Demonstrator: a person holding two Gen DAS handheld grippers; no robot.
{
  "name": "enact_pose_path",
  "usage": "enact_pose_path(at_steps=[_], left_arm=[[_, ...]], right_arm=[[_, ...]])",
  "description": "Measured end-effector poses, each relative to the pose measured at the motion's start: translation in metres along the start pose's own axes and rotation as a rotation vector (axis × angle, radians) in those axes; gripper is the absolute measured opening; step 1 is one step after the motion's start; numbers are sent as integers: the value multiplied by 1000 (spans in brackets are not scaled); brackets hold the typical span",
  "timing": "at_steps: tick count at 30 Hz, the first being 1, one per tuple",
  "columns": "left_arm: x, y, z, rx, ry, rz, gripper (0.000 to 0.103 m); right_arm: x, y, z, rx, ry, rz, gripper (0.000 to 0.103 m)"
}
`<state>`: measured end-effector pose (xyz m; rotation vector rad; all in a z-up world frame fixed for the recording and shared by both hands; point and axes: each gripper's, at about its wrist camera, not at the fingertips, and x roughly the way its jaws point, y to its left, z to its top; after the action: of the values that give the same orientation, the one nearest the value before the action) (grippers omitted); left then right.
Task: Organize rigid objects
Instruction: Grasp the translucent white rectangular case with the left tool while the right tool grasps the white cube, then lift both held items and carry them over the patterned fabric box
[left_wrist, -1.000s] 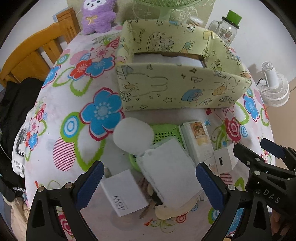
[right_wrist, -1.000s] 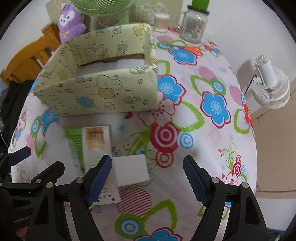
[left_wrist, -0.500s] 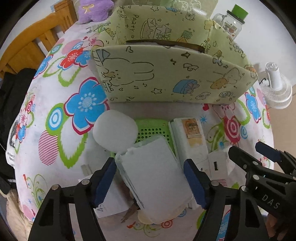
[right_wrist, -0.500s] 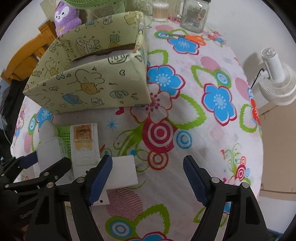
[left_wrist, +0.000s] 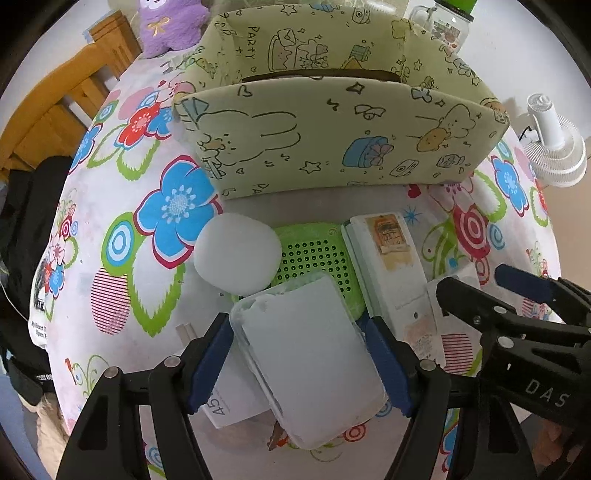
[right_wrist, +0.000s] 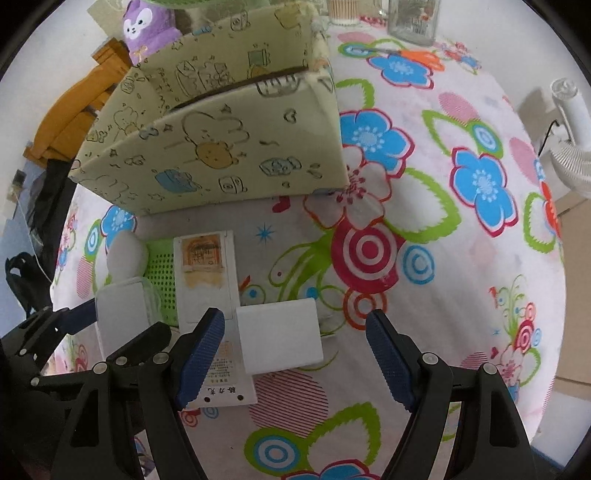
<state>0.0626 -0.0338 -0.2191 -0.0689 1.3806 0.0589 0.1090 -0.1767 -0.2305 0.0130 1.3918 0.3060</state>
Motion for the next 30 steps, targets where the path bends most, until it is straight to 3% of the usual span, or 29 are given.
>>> enact_pose_path(at_steps=[8, 23, 30], left_arm=[[9, -22, -1, 41, 13, 25, 69], [-31, -27, -9, 78, -45, -50, 68], [-50, -8, -9, 96, -90, -88, 68]], right_arm=[[5, 7, -8, -24, 1, 6, 53], [-27, 15, -12, -8, -81, -61, 52], [-55, 28, -14, 5, -126, -90, 52]])
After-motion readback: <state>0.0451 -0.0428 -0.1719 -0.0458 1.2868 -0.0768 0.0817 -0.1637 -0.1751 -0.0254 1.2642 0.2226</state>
